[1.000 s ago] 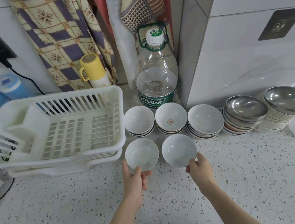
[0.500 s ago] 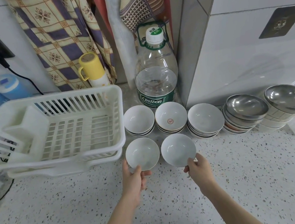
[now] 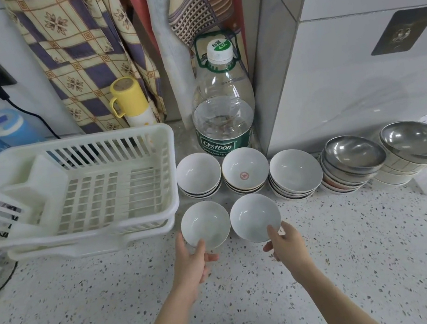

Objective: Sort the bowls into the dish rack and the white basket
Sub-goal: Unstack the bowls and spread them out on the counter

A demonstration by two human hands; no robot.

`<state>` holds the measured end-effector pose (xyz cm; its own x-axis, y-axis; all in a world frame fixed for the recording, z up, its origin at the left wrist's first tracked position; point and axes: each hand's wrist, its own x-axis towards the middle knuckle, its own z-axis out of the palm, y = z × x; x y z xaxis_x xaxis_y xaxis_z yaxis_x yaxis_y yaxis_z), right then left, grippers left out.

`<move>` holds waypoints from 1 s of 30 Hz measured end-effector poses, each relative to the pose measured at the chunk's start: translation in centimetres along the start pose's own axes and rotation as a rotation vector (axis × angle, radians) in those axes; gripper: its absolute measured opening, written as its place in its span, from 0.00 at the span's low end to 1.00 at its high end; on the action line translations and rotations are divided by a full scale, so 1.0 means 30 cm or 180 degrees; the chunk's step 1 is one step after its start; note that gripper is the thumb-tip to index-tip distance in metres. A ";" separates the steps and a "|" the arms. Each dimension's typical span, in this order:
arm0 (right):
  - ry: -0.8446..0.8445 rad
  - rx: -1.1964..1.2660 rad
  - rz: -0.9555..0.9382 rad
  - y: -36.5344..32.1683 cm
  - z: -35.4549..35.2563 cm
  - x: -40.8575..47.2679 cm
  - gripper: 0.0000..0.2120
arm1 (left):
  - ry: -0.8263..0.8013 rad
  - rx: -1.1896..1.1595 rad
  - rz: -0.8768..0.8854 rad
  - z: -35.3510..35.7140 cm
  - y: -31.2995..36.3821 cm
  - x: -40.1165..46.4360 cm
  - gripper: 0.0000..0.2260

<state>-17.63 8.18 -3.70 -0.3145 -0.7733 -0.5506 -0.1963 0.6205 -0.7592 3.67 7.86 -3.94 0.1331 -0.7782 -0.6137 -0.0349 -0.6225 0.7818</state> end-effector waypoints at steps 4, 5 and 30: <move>0.0863 -0.0713 -0.0548 -0.025 -0.053 -0.014 0.22 | 0.0605 0.0458 0.0629 -0.007 0.010 -0.026 0.28; 0.0962 -0.0727 -0.0702 -0.041 -0.062 -0.013 0.19 | 0.0714 0.0454 0.0805 -0.004 0.019 -0.030 0.26; 0.0869 0.0137 0.0047 -0.329 0.142 0.196 0.13 | 0.1018 -0.1246 -0.0105 0.158 0.277 0.263 0.09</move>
<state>-13.57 -3.04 -0.93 -0.5568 -0.6967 -0.4523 -0.1521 0.6209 -0.7690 -0.27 -3.85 -2.80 0.4267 -0.6563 -0.6223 0.3403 -0.5210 0.7828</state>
